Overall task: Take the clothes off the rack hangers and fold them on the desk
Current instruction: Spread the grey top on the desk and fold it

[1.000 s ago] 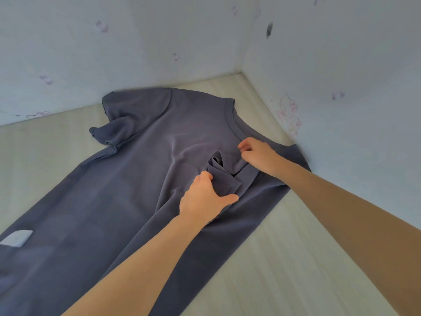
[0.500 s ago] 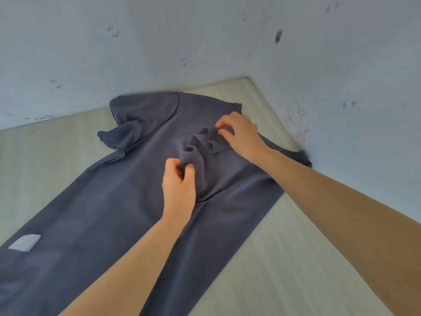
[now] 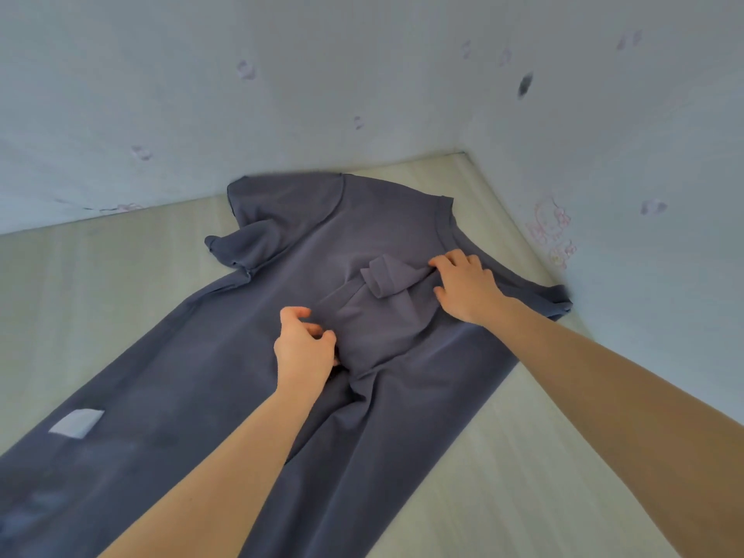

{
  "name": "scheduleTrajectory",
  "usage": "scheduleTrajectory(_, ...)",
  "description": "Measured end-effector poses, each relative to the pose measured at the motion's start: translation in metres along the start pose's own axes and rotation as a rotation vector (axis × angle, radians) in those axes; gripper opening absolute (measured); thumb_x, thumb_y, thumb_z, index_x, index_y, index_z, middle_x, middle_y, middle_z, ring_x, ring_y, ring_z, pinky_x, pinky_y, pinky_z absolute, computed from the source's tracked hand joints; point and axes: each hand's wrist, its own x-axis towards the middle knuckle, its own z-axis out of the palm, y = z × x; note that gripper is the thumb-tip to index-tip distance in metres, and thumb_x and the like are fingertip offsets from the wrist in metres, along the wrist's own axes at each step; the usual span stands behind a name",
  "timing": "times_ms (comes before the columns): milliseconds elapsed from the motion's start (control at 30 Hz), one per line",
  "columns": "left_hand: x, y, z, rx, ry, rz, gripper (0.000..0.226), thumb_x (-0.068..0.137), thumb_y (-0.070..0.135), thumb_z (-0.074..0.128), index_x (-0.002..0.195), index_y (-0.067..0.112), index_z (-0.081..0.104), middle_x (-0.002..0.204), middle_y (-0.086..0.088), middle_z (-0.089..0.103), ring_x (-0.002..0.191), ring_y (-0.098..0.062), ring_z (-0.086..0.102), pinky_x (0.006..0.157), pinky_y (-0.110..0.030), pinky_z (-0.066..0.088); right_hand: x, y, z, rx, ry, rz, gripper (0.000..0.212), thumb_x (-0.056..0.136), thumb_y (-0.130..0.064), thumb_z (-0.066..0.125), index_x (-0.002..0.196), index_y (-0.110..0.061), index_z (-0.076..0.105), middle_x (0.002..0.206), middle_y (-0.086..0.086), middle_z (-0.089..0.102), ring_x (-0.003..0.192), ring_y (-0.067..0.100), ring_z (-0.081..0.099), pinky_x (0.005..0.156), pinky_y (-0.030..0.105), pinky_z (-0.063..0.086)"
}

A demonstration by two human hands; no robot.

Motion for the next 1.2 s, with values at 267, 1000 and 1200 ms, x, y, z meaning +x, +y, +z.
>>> scheduleTrajectory(267, 0.064, 0.006, -0.067, 0.548, 0.262, 0.32, 0.024, 0.087, 0.011, 0.059, 0.111, 0.009, 0.061, 0.112, -0.009, 0.055, 0.108, -0.03, 0.046, 0.09, -0.04, 0.042, 0.055, -0.048, -0.032, 0.09, 0.066, -0.032, 0.049, 0.092, -0.013, 0.049, 0.14, -0.011, 0.04, 0.141, 0.014, 0.038, 0.127, 0.037, 0.034, 0.102, 0.045, 0.035)
scheduleTrajectory(1000, 0.136, -0.027, -0.094, 0.402, 0.313, 0.445, 0.007, 0.093, 0.02, 0.061, 0.098, 0.019, 0.065, 0.09, 0.008, 0.054, 0.087, -0.012, 0.044, 0.079, -0.024, 0.036, 0.205, -0.15, -0.038, 0.412, 0.15, -0.054, 0.036, 0.098, -0.02, 0.05, 0.131, -0.007, 0.048, 0.135, 0.018, 0.046, 0.119, 0.032, 0.049, 0.098, 0.033, 0.037)
scheduleTrajectory(1200, 0.124, -0.017, -0.098, 0.289, 0.358, 0.451, 0.006, 0.094, 0.015, 0.059, 0.096, 0.017, 0.064, 0.092, 0.008, 0.054, 0.09, -0.012, 0.043, 0.086, -0.042, 0.044, 0.168, -0.131, -0.058, 0.595, 0.32, -0.146, 0.013, 0.092, -0.007, 0.048, 0.099, -0.017, 0.055, 0.109, 0.016, 0.056, 0.094, 0.031, 0.057, 0.082, 0.038, 0.05)
